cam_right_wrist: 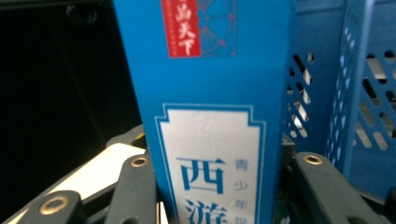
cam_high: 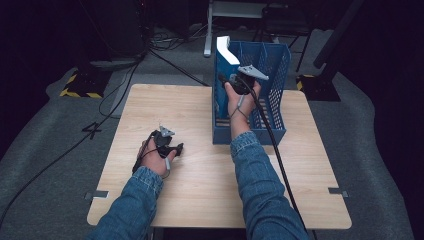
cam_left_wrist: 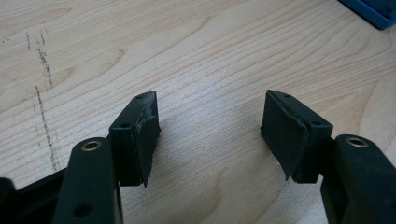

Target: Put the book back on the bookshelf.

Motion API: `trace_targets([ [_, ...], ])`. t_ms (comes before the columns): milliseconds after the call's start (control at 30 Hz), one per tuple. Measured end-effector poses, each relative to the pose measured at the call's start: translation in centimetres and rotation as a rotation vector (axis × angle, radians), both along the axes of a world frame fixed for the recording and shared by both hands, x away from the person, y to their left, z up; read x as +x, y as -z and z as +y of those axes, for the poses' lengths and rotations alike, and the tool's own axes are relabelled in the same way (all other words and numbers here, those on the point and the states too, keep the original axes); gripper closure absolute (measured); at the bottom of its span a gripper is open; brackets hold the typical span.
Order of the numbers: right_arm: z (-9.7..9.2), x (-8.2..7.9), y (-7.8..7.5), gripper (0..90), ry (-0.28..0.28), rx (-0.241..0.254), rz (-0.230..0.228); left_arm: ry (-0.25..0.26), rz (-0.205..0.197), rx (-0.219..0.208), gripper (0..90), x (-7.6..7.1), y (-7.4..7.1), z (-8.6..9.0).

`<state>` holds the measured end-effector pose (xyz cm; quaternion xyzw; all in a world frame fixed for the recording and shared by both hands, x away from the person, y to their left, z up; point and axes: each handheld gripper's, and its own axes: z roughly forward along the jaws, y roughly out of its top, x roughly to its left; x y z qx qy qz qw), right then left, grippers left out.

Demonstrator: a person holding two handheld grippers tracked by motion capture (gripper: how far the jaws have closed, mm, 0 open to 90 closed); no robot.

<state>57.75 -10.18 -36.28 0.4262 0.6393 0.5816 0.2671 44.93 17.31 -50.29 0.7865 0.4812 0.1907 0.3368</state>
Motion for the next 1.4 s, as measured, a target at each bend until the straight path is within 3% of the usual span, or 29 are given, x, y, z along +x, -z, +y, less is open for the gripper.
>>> trace_targets([
  [300, 0.6, 0.1, 0.4, 59.3, 0.011, -0.055, 0.002, 0.003, 0.0, 0.001, 37.2, 0.0, 0.0, -0.1],
  [733, 0.7, 0.5, 2.1, 59.4, 0.022, -0.094, 0.058, 0.003, -0.002, -0.001, 37.1, -0.1, 0.0, -0.2],
  [800, 0.7, 0.5, 2.3, 59.3, 0.02, -0.084, 0.05, 0.004, -0.003, 0.001, 37.1, -0.1, 0.0, -0.2],
  [1100, 0.7, -0.3, 2.8, 59.4, 0.046, -0.144, 0.029, 0.011, -0.002, 0.003, 37.1, -0.1, 0.0, -0.3],
  [1200, 0.5, -0.6, 3.2, 59.6, 0.057, -0.136, 0.008, 0.01, 0.0, 0.001, 37.1, -0.2, 0.0, -0.3],
  [1400, 0.6, -0.3, 3.0, 59.6, 0.061, -0.152, 0.011, 0.013, 0.0, 0.001, 37.1, -0.2, 0.0, -0.4],
])
